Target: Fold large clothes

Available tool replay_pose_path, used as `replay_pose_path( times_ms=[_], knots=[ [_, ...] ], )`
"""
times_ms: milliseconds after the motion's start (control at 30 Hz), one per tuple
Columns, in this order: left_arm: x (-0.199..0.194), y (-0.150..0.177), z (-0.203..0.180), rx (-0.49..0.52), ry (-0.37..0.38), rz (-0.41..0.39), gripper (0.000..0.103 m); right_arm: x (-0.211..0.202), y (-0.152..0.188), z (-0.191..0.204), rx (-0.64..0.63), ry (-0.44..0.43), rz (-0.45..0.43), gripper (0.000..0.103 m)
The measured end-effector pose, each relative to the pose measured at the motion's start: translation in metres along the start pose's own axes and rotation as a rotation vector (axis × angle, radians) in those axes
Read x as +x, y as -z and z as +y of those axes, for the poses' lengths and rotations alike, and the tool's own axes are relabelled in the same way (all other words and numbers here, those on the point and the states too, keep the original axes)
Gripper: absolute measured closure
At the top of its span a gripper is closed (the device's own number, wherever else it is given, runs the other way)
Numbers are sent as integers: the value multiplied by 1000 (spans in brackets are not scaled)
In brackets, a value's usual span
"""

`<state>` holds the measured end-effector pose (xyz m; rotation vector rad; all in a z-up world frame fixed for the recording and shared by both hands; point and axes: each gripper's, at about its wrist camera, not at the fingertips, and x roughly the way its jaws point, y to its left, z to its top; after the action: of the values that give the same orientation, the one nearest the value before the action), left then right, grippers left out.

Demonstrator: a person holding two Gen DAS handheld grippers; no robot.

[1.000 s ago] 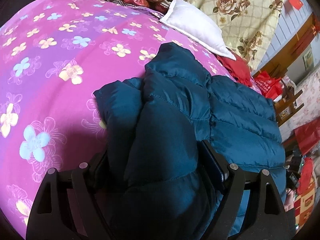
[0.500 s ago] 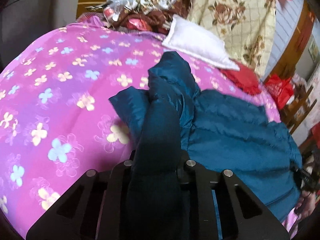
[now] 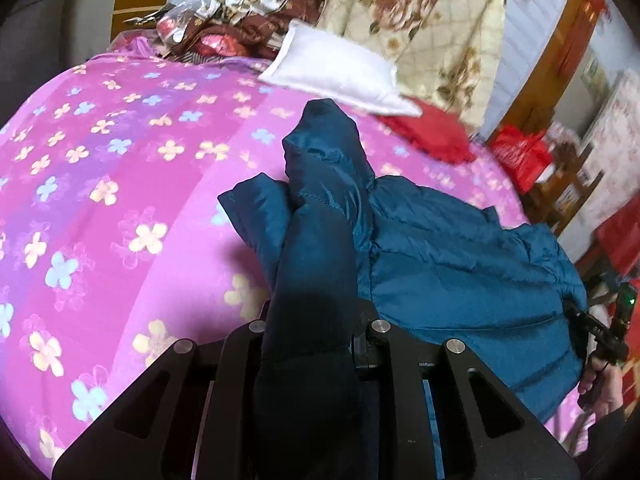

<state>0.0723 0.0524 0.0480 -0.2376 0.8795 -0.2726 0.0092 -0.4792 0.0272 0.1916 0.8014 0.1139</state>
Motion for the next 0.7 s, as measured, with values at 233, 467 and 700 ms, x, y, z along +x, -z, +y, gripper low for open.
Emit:
replay_pose_path(
  times_ms=[233, 467, 700],
  knots=[
    [30, 9, 19, -52, -57, 101, 57, 25, 22, -46, 299, -112, 80, 46],
    [26, 3, 40, -168, -30, 86, 46, -27, -5, -23, 290, 95, -112, 44],
    [47, 6, 34, -143, 1, 141, 41, -20, -18, 14, 159, 202, -112, 32]
  ],
)
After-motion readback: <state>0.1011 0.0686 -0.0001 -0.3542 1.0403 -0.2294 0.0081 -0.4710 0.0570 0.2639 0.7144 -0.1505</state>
